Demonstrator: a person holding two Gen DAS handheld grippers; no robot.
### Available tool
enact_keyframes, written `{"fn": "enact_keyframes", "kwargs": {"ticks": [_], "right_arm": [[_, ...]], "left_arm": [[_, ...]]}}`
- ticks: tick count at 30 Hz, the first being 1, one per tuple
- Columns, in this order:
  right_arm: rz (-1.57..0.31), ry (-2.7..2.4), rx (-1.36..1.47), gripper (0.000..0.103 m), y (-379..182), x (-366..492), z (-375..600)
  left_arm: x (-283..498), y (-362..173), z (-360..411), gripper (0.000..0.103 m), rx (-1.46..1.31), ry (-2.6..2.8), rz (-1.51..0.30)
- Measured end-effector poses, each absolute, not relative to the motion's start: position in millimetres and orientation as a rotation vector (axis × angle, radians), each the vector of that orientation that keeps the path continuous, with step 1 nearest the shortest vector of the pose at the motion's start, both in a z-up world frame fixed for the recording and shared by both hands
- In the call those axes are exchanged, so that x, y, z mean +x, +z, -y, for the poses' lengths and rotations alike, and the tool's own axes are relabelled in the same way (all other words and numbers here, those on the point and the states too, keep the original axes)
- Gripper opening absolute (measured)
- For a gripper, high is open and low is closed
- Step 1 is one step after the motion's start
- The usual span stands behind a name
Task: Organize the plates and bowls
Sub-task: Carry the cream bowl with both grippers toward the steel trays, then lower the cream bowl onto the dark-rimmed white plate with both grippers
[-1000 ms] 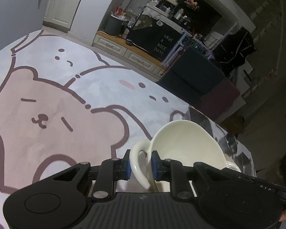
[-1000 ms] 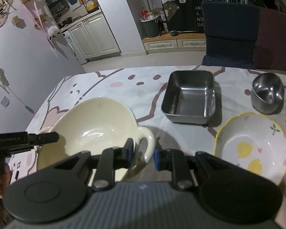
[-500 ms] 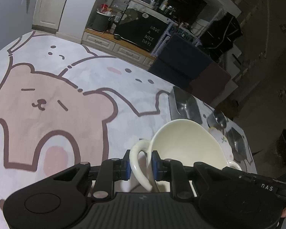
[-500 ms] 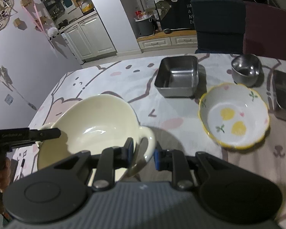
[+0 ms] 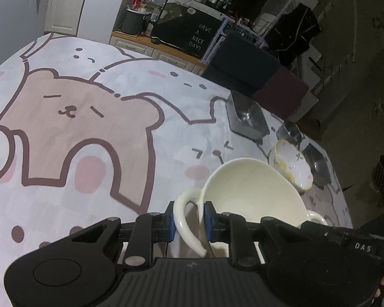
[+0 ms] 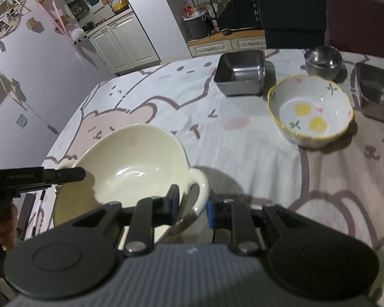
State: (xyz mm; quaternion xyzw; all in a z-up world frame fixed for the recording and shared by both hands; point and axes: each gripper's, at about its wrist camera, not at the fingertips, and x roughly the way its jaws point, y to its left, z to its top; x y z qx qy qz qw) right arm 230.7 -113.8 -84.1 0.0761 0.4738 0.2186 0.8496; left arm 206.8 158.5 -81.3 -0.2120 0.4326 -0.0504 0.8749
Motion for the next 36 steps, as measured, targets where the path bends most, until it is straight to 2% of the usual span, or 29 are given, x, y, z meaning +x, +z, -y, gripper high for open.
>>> {"fn": "enact_keyframes", "kwargs": {"ticks": [36], "right_arm": [[-1.066,0.456,0.058,0.026,-105,221,94]], "left_arm": [[205,-136,-175,0.027,-0.506,-0.120,-0.990]]}}
